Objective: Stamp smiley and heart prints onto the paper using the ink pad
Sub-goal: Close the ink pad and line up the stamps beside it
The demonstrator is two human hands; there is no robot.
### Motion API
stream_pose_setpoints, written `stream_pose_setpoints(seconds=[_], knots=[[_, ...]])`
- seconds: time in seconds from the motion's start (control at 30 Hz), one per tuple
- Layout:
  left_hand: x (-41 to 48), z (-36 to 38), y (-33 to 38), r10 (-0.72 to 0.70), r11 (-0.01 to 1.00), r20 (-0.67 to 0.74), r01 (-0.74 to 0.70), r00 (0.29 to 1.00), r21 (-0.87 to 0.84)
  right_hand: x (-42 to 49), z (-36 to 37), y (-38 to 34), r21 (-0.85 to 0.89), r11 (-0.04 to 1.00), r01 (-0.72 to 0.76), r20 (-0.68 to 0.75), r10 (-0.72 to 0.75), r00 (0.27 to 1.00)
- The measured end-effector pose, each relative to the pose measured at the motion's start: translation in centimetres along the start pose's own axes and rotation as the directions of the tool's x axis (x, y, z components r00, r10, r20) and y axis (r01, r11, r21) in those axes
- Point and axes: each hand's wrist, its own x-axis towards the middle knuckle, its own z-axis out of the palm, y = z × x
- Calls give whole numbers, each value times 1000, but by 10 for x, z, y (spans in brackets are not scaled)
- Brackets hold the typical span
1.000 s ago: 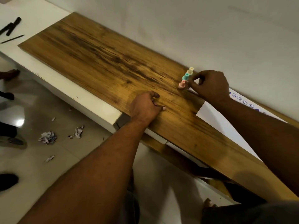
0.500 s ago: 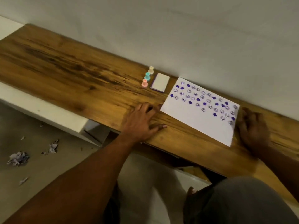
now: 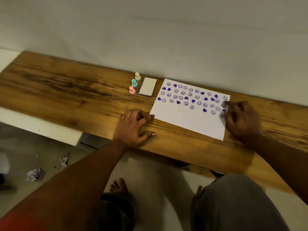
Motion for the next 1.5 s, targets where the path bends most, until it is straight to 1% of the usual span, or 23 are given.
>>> stream_pose_setpoints(seconds=[0.13, 0.4, 0.77, 1.13, 1.5], knots=[[0, 0, 1, 23, 1000, 19, -23, 1000, -12, 1, -3, -4, -24, 1000, 1, 36, 0, 999], [1, 2, 1, 19, 999, 10, -19, 1000, -43, 1, -5, -6, -65, 998, 4, 68, 0, 998], [1, 3, 3, 39, 996, -45, -42, 998, -84, 3, 4, 0, -60, 998, -24, 38, 26, 999], [0, 2, 3, 43, 993, -54, -48, 998, -105, 2, -2, -4, -68, 998, -19, 39, 22, 999], [-1, 3, 3, 40, 994, -39, -43, 998, -101, 1, 9, 2, -61, 997, -36, 18, 37, 999]])
